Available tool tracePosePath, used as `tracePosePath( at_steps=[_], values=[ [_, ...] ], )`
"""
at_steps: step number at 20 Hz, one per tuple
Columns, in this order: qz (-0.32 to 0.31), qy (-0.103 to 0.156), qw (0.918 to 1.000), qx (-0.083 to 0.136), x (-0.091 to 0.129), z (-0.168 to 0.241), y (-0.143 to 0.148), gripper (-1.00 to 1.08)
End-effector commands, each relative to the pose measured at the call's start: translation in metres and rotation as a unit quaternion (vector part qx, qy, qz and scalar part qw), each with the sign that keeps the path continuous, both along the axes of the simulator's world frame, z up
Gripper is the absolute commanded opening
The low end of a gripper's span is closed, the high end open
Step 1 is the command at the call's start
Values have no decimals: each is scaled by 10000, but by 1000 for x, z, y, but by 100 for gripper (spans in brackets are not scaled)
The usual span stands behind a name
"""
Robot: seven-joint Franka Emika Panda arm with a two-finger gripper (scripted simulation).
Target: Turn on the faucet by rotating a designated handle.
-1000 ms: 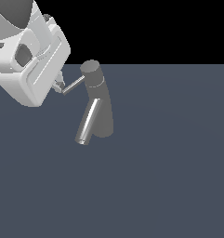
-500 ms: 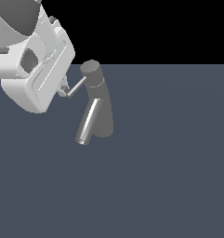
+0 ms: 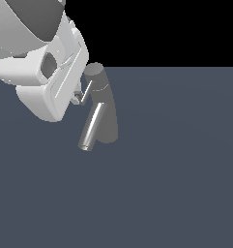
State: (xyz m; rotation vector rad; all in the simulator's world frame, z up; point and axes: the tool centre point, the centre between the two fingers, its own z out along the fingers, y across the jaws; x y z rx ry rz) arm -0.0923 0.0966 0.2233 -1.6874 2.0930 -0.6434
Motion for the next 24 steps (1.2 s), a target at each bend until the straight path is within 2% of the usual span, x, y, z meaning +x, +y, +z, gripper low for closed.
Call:
tracePosePath(
  at_steps=[1,8,9,10,24],
  values=[
    [-149,34,9999,-8,-4,-3,-23,-100],
    [-175,38,9998,-14,-13,-5,-47,-100],
    [-175,38,9998,-14,-13,-5,-47,-100],
    [27,23,10000,21,-7,-3,-24,-100],
    [-122,34,9999,-5,8,16,-89,-100]
  ],
)
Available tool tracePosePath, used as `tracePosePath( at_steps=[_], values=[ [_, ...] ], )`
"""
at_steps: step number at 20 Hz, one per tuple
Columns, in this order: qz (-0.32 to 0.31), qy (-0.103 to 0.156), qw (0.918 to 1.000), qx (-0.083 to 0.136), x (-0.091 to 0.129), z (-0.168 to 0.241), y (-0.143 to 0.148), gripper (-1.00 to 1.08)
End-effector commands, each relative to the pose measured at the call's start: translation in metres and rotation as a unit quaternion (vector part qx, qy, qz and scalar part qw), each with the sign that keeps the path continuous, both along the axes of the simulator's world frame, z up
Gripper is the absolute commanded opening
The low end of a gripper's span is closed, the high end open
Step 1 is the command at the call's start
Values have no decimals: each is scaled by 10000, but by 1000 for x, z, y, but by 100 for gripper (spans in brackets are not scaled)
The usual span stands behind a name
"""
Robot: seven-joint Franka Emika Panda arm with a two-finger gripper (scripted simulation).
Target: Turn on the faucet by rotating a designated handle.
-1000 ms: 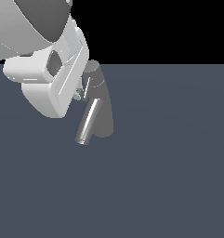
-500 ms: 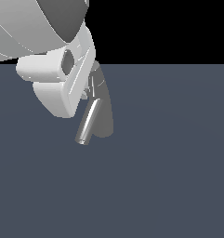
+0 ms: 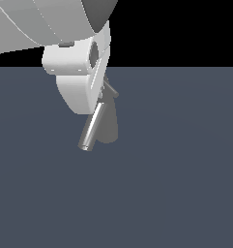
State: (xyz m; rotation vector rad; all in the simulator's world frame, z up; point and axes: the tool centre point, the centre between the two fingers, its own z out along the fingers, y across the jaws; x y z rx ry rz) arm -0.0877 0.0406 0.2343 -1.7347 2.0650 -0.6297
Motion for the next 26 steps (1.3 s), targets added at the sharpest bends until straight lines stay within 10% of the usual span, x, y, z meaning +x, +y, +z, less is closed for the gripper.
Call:
tracePosePath(
  at_steps=[1,6,8,26],
  values=[
    [-320,-31,9995,23,4,6,-38,-100],
    [-362,-28,9993,16,8,12,-56,-100],
    [134,-41,9999,73,19,12,-4,-100],
    [-269,-30,9996,26,58,45,-61,-100]
  ],
)
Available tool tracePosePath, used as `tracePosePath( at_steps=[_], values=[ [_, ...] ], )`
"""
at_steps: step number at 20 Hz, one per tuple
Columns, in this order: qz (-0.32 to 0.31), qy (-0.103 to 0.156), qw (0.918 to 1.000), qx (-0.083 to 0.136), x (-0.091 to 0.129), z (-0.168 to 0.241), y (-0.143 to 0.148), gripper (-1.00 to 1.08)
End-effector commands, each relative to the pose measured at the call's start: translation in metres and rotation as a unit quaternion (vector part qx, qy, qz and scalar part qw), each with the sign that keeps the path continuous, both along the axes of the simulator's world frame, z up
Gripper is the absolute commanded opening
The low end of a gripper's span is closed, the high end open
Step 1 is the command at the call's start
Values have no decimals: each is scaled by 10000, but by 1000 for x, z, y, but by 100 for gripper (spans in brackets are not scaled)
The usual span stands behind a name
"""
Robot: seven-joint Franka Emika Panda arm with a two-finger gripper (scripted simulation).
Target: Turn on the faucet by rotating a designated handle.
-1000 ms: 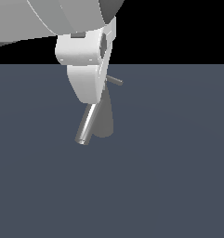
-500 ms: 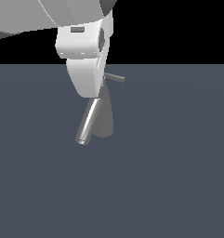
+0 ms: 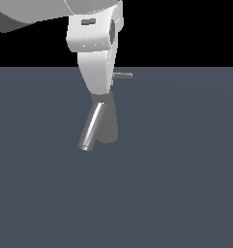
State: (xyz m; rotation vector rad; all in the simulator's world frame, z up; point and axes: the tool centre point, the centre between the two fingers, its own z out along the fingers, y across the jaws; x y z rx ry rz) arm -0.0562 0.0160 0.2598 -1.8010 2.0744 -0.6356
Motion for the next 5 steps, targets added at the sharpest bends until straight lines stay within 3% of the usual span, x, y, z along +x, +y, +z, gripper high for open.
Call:
tracePosePath(
  at_steps=[1,5],
  values=[
    [-387,-243,9987,205,29,22,-39,-100],
    [-453,-243,9985,196,35,27,-49,-100]
  ],
)
